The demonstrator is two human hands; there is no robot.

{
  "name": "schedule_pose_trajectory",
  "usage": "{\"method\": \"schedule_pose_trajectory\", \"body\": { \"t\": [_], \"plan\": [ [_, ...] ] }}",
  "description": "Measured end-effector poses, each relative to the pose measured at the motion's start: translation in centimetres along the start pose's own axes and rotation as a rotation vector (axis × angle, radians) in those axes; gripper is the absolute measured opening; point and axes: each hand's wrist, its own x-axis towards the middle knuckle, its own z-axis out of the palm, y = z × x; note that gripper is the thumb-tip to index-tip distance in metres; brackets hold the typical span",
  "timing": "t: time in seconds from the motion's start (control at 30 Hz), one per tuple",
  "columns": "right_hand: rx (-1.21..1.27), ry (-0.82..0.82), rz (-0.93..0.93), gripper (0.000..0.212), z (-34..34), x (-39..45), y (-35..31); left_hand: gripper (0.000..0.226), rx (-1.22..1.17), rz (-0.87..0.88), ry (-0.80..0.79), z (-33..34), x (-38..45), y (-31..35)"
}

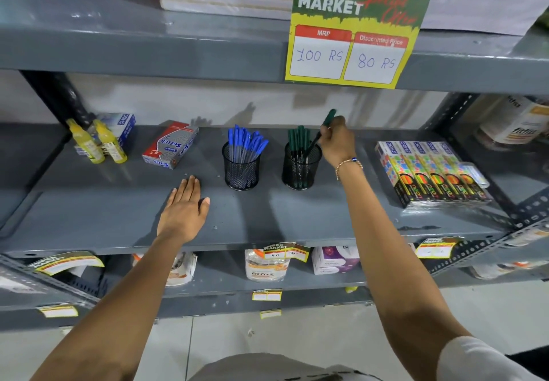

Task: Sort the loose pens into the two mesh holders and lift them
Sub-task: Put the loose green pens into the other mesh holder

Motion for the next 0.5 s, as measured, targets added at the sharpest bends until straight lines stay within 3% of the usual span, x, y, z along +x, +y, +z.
{"method": "schedule_pose_trajectory", "body": {
  "t": [0.1, 0.27, 0.5],
  "plan": [
    [-0.121, -0.089, 0.031, 0.02, 1.5, -0.5, 0.0, 0.062, 0.0, 0.0, 0.002, 0.0, 0.0, 0.0],
    [-0.267, -0.089, 0.032, 0.028, 2.5, -1.2, 0.3, 0.062, -0.008, 0.007, 0.006, 0.0, 0.0, -0.1],
    [-0.26, -0.1, 0.059, 0.03, 2.5, -1.5, 0.7, 0.061, -0.017, 0.013, 0.018, 0.1, 0.0, -0.2]
  ]
}}
